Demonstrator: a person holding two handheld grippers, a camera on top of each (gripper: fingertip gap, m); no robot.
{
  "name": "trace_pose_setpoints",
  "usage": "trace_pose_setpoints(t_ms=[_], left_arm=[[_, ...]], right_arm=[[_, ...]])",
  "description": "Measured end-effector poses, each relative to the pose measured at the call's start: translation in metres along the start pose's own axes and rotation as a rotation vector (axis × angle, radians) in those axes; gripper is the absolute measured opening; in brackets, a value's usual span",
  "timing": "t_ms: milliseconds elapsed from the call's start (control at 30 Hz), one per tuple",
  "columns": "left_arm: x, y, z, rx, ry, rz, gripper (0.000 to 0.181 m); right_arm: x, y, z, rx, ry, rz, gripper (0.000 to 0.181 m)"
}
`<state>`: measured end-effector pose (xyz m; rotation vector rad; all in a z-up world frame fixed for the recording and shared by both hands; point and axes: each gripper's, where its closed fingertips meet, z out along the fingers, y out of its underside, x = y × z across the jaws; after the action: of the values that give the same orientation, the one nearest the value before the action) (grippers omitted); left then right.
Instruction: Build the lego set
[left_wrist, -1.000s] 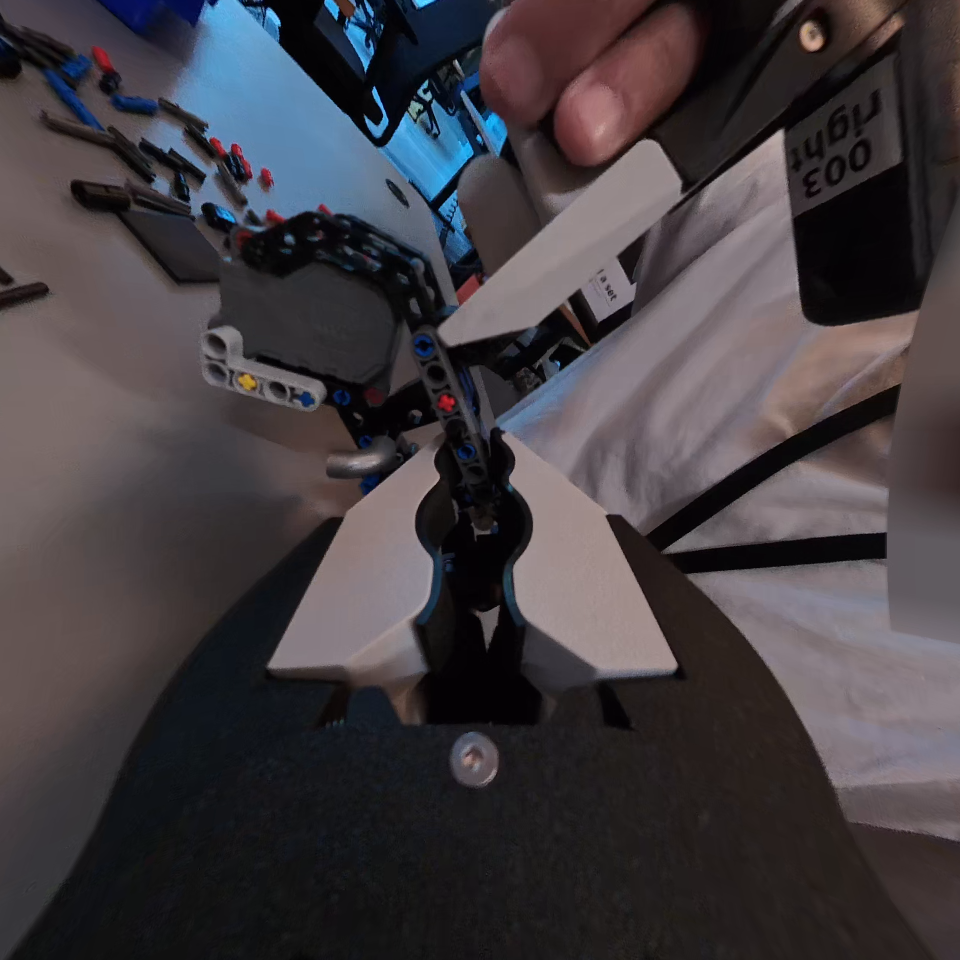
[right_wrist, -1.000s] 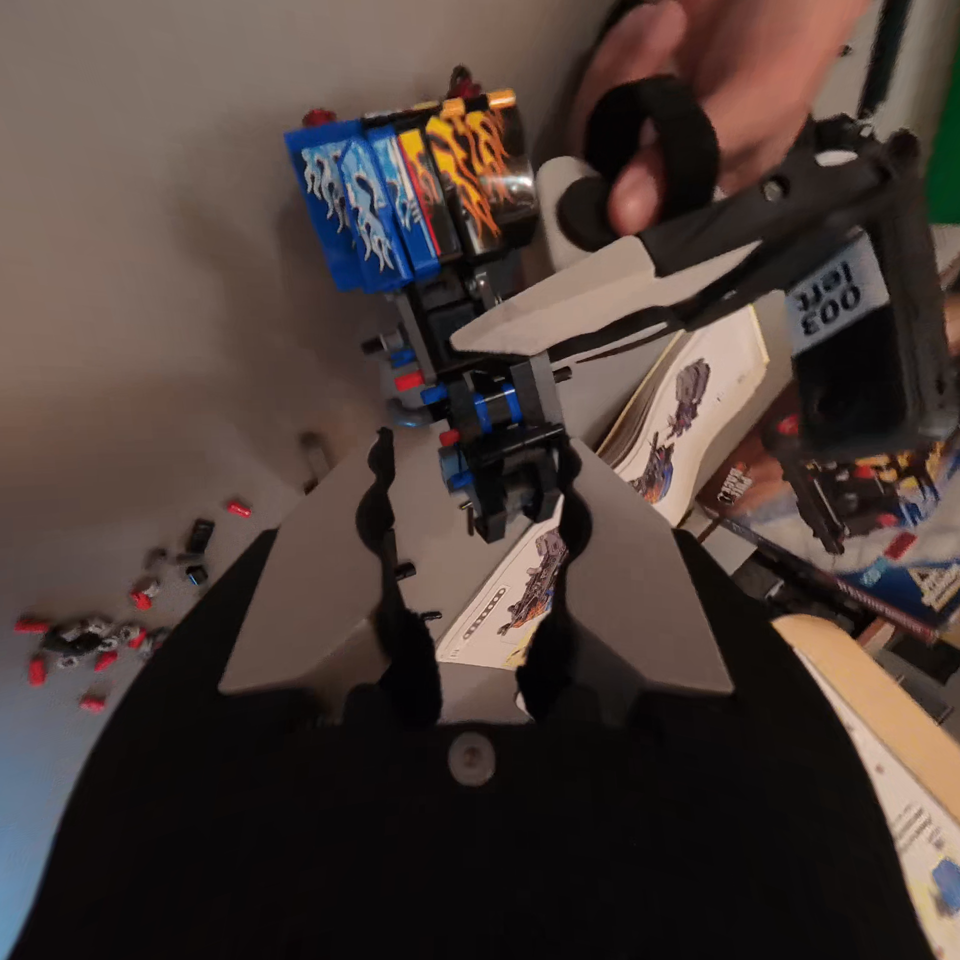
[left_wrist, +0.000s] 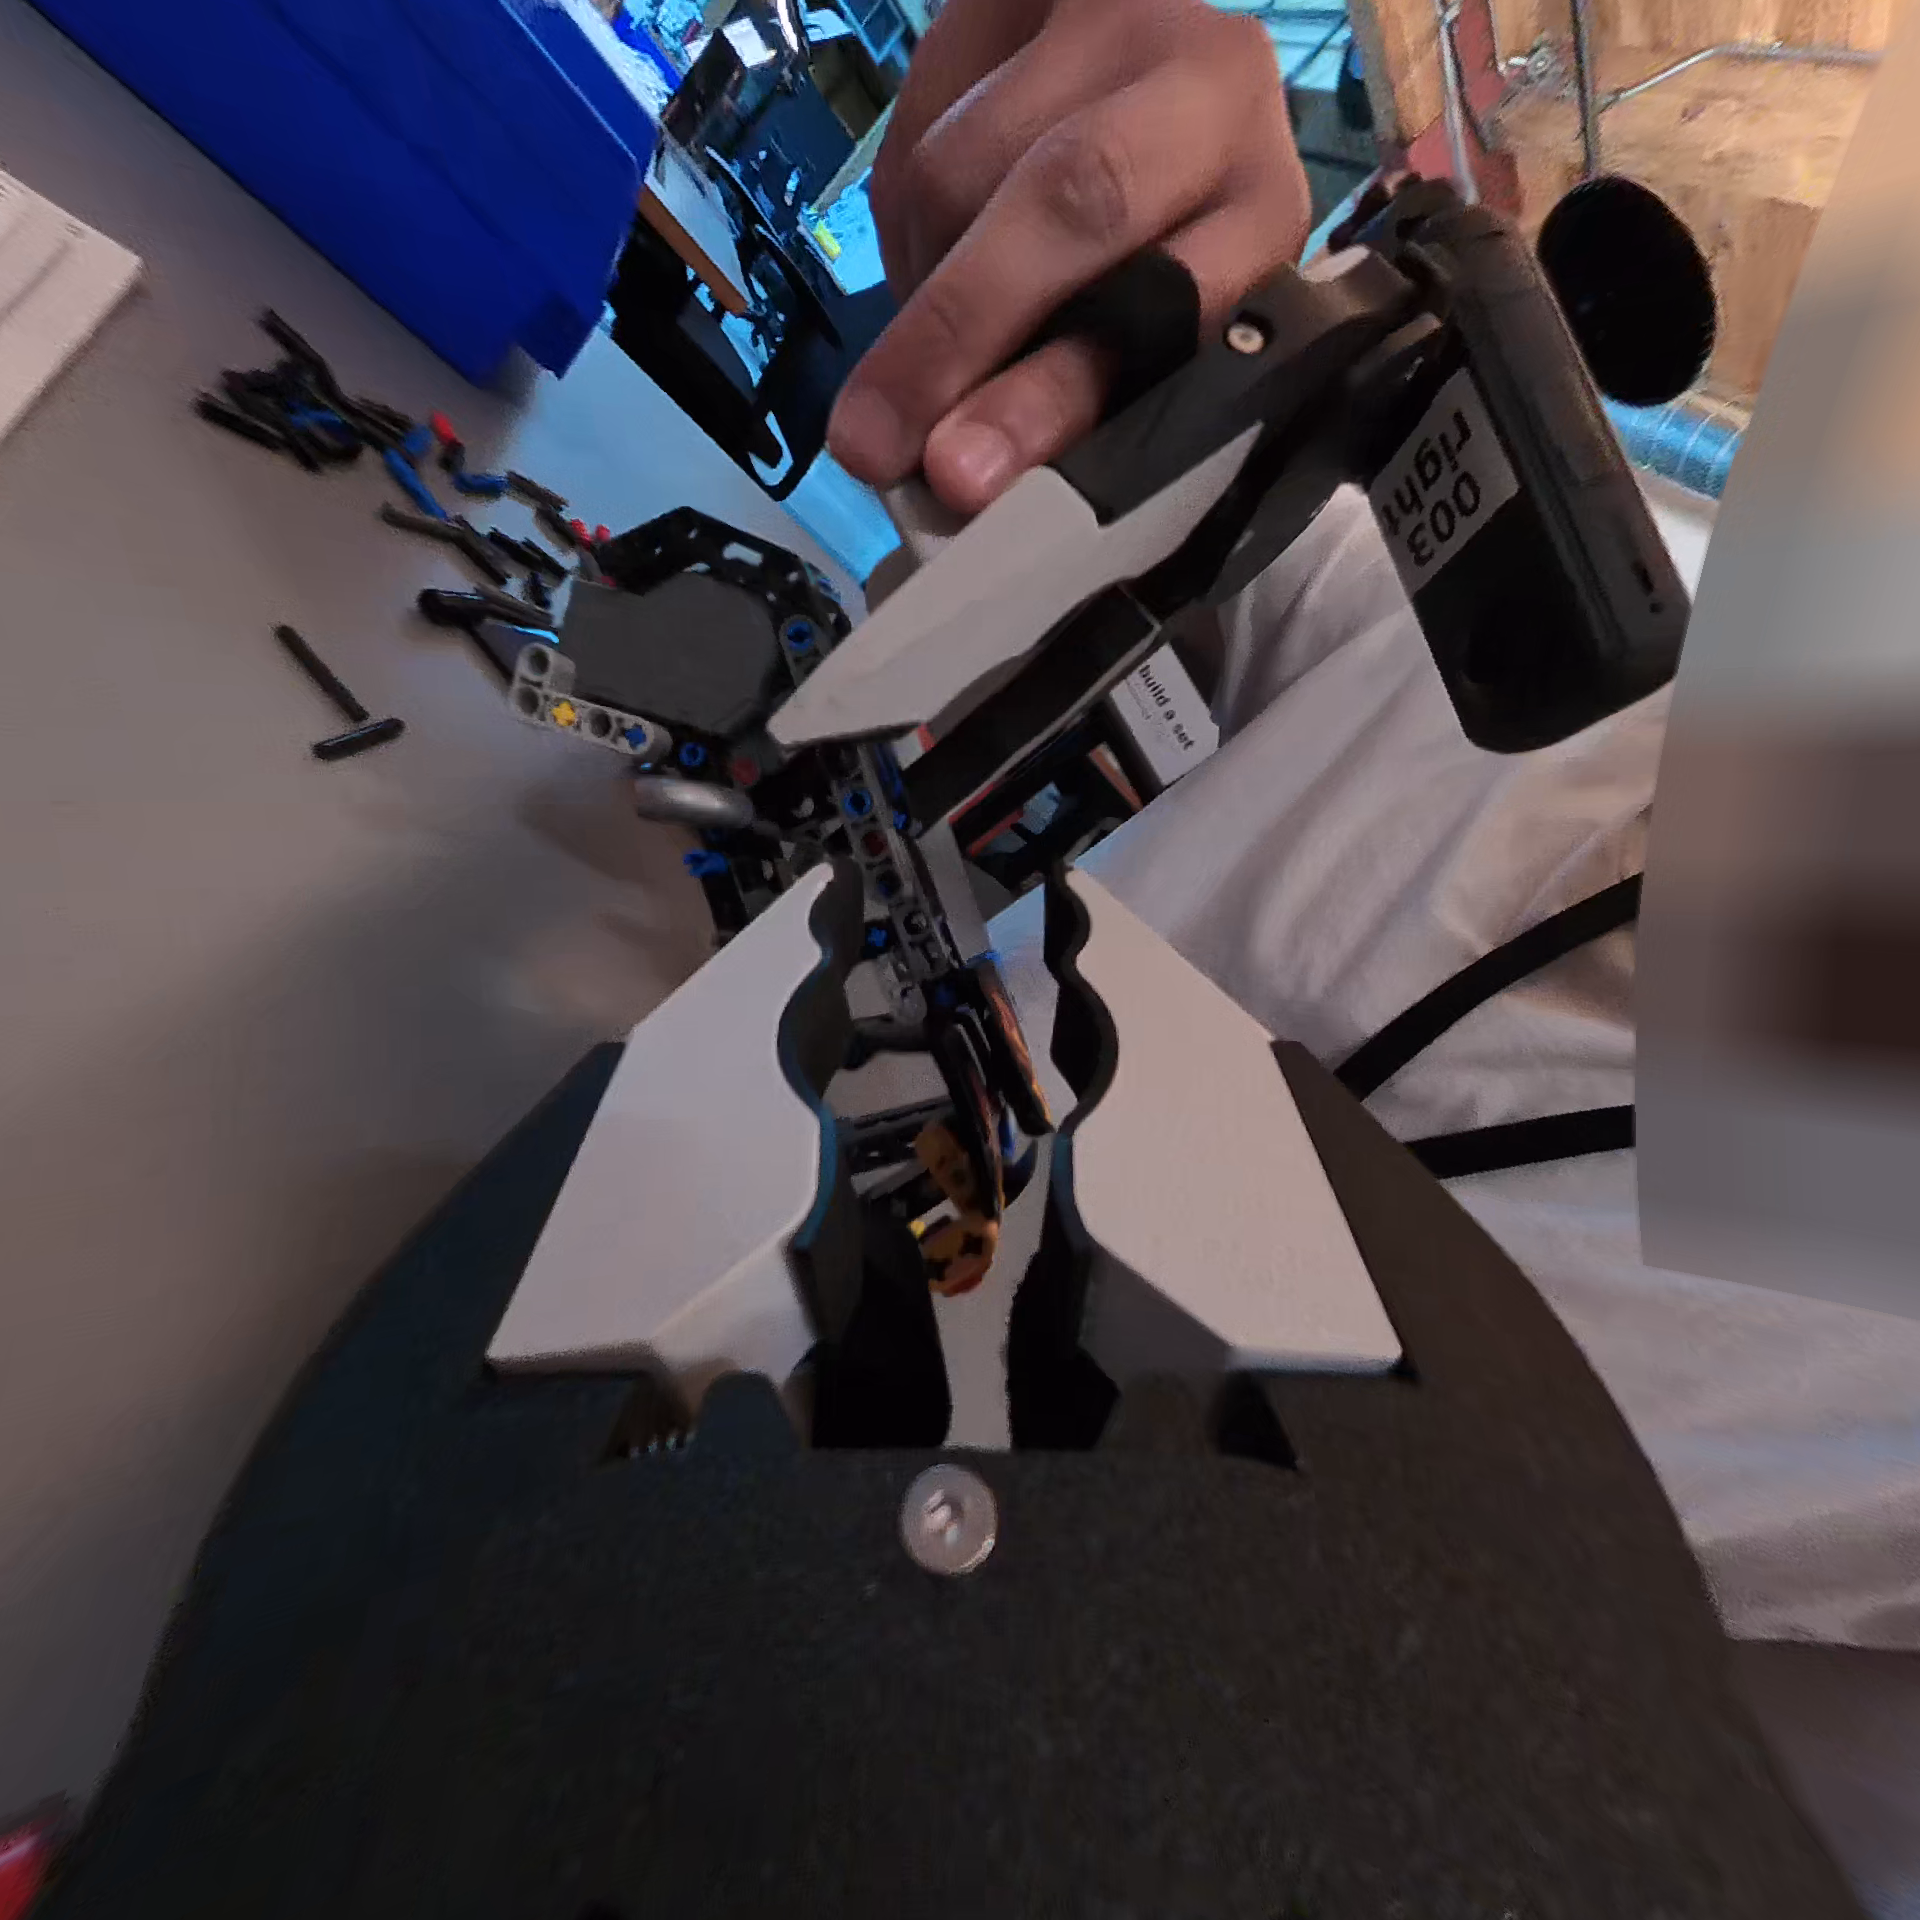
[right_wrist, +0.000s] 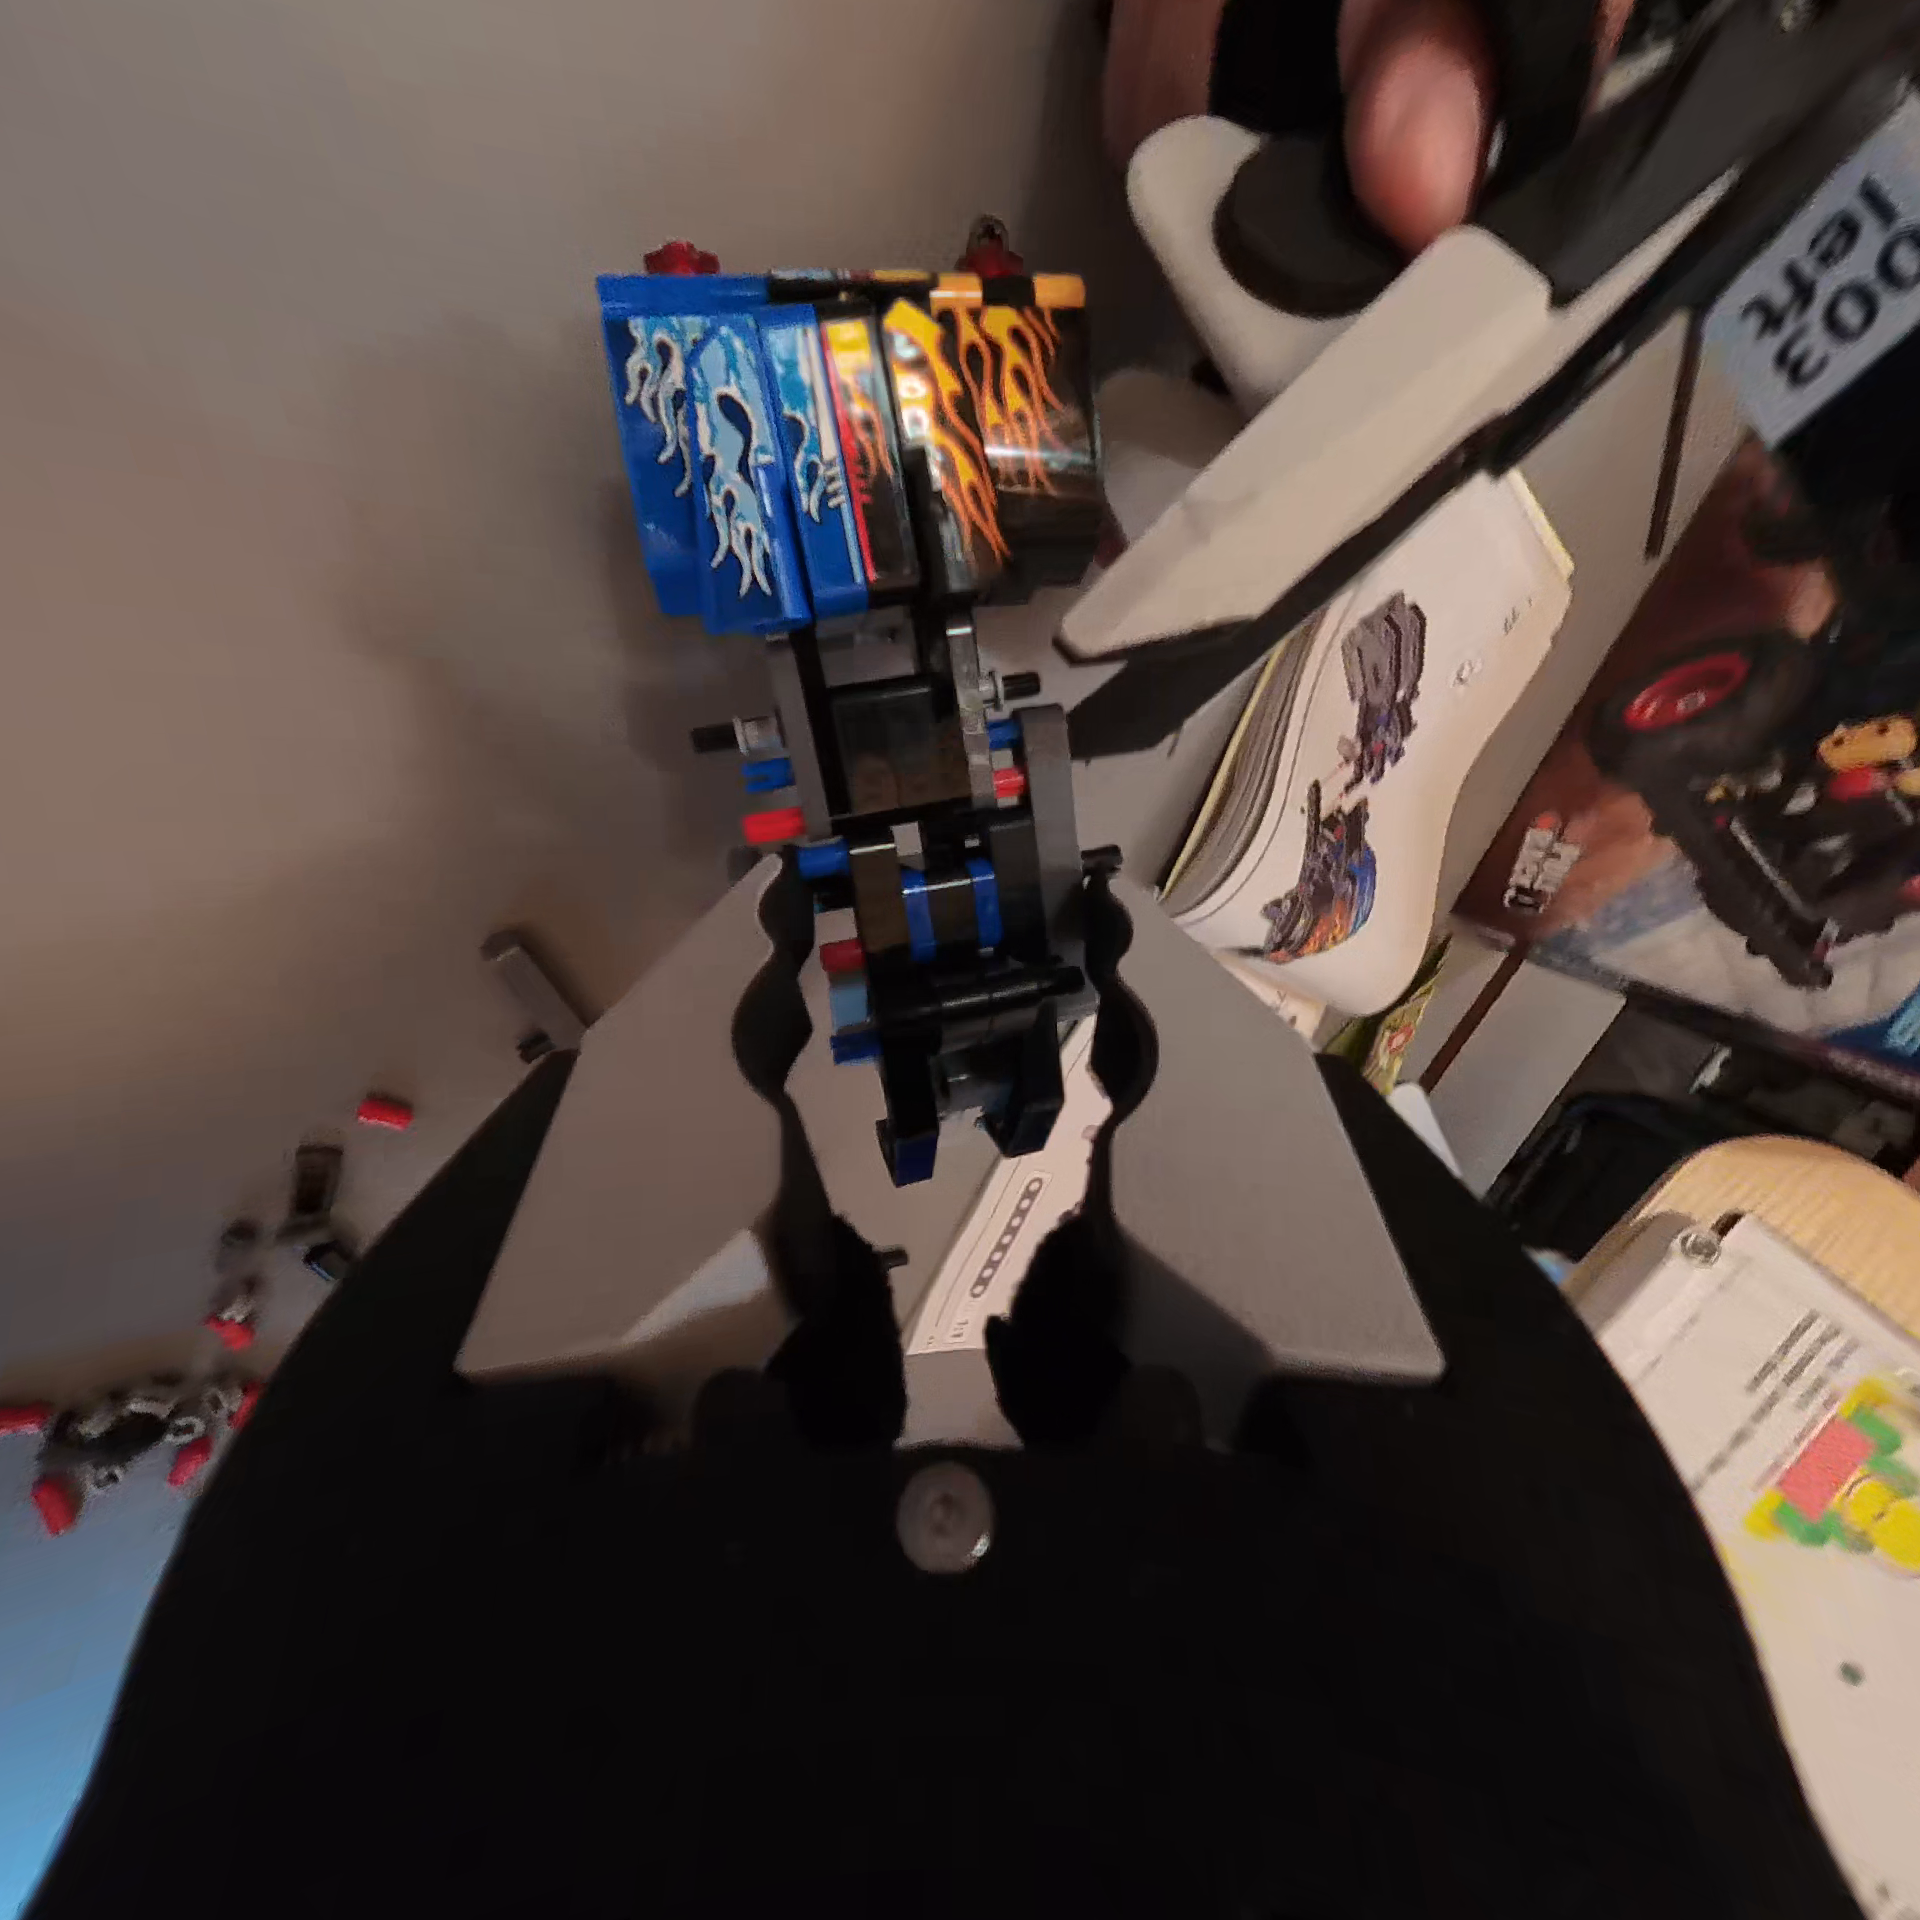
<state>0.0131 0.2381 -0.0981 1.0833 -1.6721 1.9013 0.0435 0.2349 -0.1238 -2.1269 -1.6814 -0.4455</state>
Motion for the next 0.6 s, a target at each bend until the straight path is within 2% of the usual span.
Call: trace_pose_setpoints(t_ms=[200,267,367,500,533,600], left_arm=[[-0.013,0.006,0.0,-0.071,-0.141,0.085,0.025],[-0.019,0.007,0.0,-0.084,-0.188,0.105,0.018],[-0.024,0.011,0.001,-0.115,-0.231,0.127,0.01],[-0.027,0.012,0.004,-0.125,-0.26,0.133,0.009],[-0.026,0.013,0.005,-0.128,-0.249,0.134,0.001],[-0.024,0.011,0.006,-0.112,-0.235,0.136,0.0]], right_arm=[[0.003,0.007,0.008,-0.022,0.152,0.044,0.052],[0.002,0.009,0.012,-0.036,0.187,0.06,0.052],[-0.004,0.007,0.015,-0.003,0.181,0.108,0.053],[-0.008,0.01,0.016,0.005,0.165,0.152,0.053],[-0.01,0.011,0.016,0.008,0.147,0.163,0.054],[-0.014,0.012,0.014,0.023,0.102,0.19,0.066]])
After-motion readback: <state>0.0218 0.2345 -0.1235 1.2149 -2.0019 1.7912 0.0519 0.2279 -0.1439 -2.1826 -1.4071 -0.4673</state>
